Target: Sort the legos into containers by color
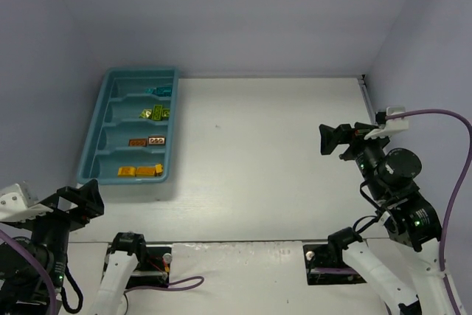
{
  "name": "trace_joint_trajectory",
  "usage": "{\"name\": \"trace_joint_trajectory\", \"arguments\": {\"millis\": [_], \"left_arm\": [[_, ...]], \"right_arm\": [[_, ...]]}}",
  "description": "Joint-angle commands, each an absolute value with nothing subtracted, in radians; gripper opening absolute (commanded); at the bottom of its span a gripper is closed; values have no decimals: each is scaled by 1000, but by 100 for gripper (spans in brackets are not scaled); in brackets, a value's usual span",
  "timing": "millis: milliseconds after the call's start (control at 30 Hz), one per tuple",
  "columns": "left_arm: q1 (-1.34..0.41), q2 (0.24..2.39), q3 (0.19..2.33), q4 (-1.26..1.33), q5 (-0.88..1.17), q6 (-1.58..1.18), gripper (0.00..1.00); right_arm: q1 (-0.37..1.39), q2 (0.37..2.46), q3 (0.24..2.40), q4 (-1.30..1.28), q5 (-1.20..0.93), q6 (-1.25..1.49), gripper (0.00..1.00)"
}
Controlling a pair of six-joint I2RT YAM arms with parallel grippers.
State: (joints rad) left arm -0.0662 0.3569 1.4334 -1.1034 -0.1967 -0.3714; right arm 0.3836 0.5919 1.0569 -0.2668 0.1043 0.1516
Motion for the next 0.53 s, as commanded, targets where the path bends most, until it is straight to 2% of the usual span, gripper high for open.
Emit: {"name": "trace_joint_trajectory", "arguments": {"millis": [0, 500], "left_arm": [[-69, 368, 1419, -1097, -219, -394, 91], [-71, 333, 1359, -1109, -209, -428, 91]], "right_arm": [[397, 586, 1060, -219, 141, 140, 100], [397, 568, 1055, -235, 129, 133, 100]]}}
